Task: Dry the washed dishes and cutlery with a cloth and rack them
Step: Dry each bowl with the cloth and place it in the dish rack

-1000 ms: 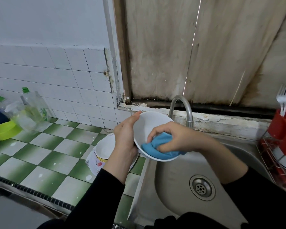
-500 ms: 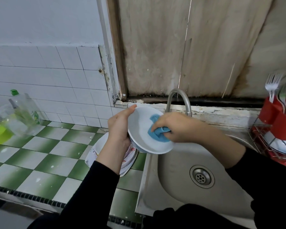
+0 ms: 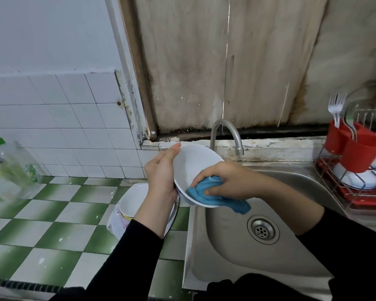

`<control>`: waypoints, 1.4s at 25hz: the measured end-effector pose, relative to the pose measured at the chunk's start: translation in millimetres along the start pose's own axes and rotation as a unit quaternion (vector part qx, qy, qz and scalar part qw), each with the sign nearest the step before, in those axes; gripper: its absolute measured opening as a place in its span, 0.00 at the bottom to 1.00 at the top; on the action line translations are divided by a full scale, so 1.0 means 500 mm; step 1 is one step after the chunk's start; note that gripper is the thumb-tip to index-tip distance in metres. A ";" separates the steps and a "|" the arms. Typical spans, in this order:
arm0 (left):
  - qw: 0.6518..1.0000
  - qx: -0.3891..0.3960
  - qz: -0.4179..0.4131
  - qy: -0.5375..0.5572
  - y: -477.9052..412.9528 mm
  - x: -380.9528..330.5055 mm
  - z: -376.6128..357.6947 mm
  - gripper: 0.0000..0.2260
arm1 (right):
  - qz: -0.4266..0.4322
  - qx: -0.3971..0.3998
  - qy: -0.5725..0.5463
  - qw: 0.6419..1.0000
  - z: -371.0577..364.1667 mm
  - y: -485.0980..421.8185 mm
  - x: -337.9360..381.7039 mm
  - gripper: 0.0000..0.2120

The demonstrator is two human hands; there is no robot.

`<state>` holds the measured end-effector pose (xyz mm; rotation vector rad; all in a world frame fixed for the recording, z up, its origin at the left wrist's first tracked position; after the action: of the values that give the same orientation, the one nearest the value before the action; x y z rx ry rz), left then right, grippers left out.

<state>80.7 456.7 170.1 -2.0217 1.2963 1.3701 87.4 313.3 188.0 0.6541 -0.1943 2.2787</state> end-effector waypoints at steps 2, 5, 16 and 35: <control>1.000 -0.010 0.012 0.008 0.009 0.016 -0.009 0.05 | -0.012 -0.006 -0.178 0.984 0.018 0.034 -0.010 0.17; 0.998 -0.050 0.016 0.039 0.022 0.036 -0.019 0.05 | 0.001 -0.065 -0.320 0.945 0.063 0.106 -0.044 0.21; 0.980 0.063 0.170 0.081 0.207 0.163 -0.241 0.06 | -0.051 -0.355 -0.159 0.920 0.141 0.445 -0.227 0.32; 0.848 0.504 -0.004 -0.163 0.630 0.476 -0.701 0.40 | -0.158 -0.571 -0.281 0.755 0.207 1.009 -0.515 0.31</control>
<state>23.9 -68.1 178.8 -1.0141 1.3978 0.6890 -72.4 -239.6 173.3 0.5736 -1.4920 1.1798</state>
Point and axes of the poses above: each hand's wrist, its own y-axis away from the middle knuckle, its own z-axis out of the back of the hand, x = y × z, the point moved 7 cm from there along -y, towards the middle knuckle, and after that the axes turned 4 degrees about y, right-handed, at the moved point
